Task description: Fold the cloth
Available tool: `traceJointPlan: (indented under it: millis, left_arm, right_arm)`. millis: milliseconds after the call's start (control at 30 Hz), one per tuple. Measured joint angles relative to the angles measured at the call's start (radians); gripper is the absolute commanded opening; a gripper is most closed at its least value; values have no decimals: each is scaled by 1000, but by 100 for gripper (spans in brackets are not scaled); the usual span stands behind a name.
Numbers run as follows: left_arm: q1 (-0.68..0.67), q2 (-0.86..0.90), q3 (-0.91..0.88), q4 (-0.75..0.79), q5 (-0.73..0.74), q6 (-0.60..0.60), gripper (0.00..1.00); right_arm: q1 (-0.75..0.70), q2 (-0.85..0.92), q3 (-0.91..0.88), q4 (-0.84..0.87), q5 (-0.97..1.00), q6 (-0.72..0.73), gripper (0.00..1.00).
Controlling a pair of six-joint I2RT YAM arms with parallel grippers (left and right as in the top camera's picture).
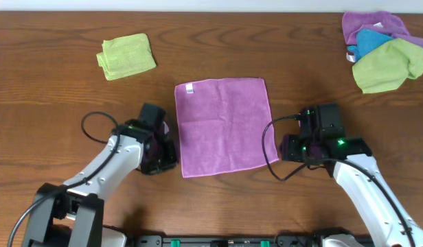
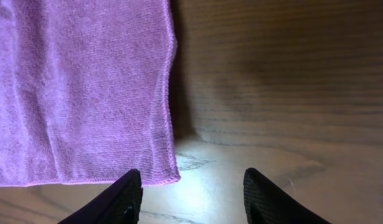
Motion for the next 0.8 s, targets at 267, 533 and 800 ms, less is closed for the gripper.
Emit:
traceJointPlan:
  millis: [267, 533, 800]
  left_arm:
    - [-43, -40, -33, 29, 35, -4, 8]
    - [-43, -59, -105, 156, 63, -45, 38]
    - [-43, -59, -109, 190, 72, -53, 66]
  right_arm:
    - [-17, 46, -1, 14, -39, -20, 54]
    - [-30, 87, -2, 47, -72, -33, 57]
    - [-30, 87, -3, 80, -93, -50, 57]
